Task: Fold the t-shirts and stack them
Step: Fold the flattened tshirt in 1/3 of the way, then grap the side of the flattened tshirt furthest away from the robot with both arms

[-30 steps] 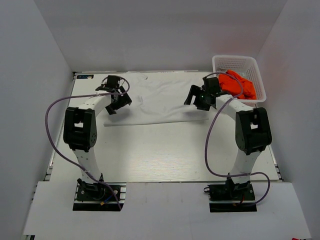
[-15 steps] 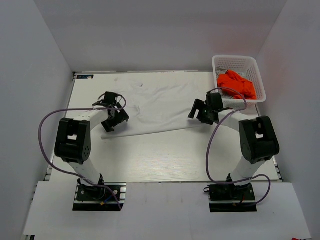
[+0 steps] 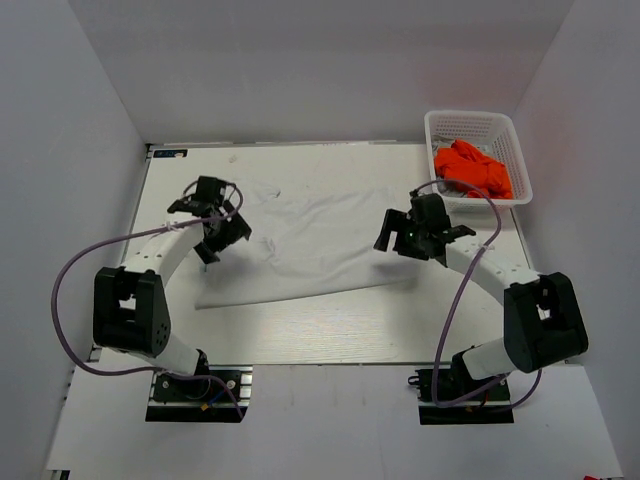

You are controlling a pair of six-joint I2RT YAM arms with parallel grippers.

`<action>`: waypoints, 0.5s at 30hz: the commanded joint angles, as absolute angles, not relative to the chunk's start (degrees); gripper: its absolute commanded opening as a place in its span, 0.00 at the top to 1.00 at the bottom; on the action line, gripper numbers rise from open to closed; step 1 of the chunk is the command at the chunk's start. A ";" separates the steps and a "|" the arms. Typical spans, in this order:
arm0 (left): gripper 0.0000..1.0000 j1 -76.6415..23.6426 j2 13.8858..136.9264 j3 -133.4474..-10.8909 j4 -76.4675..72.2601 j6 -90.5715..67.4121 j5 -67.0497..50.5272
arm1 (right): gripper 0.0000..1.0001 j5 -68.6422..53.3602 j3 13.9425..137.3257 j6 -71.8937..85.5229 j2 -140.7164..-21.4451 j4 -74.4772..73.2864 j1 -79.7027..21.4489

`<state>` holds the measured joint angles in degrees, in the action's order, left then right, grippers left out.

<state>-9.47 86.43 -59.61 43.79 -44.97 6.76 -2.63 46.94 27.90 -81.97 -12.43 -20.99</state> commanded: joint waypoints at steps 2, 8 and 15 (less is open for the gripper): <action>0.01 -8.88 90.42 -71.69 40.43 -43.07 12.20 | 0.10 5.59 54.22 25.48 -84.09 -10.36 -20.30; 0.01 -7.83 109.02 -96.65 45.96 -39.21 18.63 | 0.10 9.22 68.79 25.23 -94.28 -9.58 -19.60; 0.01 -5.27 127.68 -123.08 46.24 -31.56 17.93 | 0.10 13.26 81.55 19.96 -104.58 -12.74 -18.55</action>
